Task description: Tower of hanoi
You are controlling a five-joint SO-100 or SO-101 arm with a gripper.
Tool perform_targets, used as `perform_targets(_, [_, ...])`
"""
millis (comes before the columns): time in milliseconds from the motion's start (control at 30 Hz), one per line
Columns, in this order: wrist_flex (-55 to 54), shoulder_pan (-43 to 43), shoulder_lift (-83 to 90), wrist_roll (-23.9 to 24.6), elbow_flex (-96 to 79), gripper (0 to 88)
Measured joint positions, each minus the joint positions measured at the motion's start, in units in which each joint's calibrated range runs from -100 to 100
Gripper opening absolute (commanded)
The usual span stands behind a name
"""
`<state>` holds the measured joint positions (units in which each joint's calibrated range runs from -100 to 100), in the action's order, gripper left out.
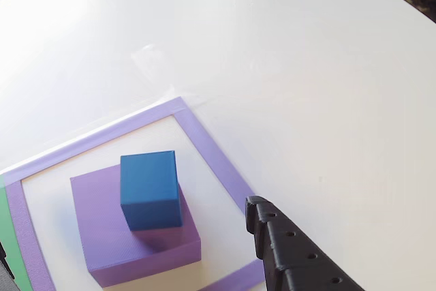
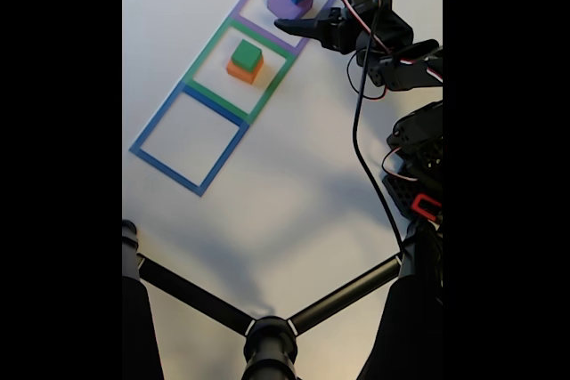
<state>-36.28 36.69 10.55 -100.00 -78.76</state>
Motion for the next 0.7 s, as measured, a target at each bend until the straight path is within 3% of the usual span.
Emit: perform_targets(700, [-9.4,0.5,-17.2,0.0,9.6,40.2])
